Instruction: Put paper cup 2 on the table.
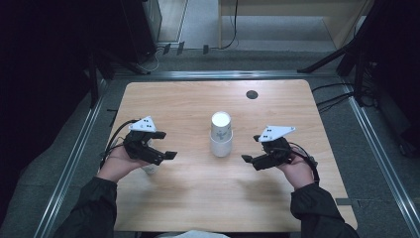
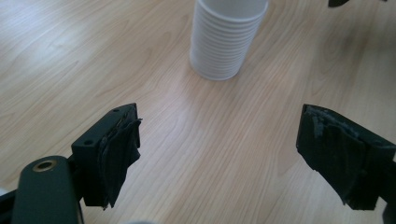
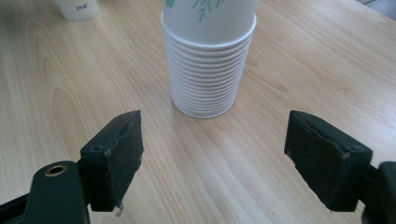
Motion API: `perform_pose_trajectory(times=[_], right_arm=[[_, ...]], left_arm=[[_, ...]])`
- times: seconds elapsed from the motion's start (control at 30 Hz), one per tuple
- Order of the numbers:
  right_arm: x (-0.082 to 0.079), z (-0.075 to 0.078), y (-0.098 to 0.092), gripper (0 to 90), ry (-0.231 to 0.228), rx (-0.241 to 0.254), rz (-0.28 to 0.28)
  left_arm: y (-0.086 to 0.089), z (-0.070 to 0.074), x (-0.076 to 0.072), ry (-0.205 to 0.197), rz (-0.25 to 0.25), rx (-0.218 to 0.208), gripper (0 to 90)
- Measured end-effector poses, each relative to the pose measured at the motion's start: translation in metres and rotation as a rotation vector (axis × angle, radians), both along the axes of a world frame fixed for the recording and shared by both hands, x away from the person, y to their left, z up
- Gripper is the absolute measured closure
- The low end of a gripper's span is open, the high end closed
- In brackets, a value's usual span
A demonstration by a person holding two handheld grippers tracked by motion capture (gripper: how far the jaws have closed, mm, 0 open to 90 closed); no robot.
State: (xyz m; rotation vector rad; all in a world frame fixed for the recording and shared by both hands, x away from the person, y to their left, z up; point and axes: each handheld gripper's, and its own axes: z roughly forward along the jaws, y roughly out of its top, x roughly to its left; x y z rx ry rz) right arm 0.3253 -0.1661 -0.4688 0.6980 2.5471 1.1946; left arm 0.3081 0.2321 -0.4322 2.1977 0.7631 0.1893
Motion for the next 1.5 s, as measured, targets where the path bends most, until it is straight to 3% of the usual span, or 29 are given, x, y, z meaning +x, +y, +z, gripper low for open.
perform_pose_trajectory(times=[0.27,0.57,1.03,1.5], right_arm=[[-0.011,0.0,-0.006,19.9,-0.006,-0.01,-0.013],[-0.019,-0.001,-0.011,19.9,-0.01,-0.02,-0.028],[-0.023,0.001,-0.008,19.9,-0.02,-0.021,-0.012],[-0.022,0.0,-0.001,19.9,-0.018,-0.022,0.015]], left_arm=[[-0.021,0.001,0.003,0.005,-0.041,0.012,14.2],[-0.035,0.004,0.005,0.001,-0.07,-0.008,14.6],[-0.061,-0.002,-0.01,-0.009,-0.094,0.009,14.7],[-0.075,-0.008,-0.019,-0.005,-0.099,0.01,14.8]])
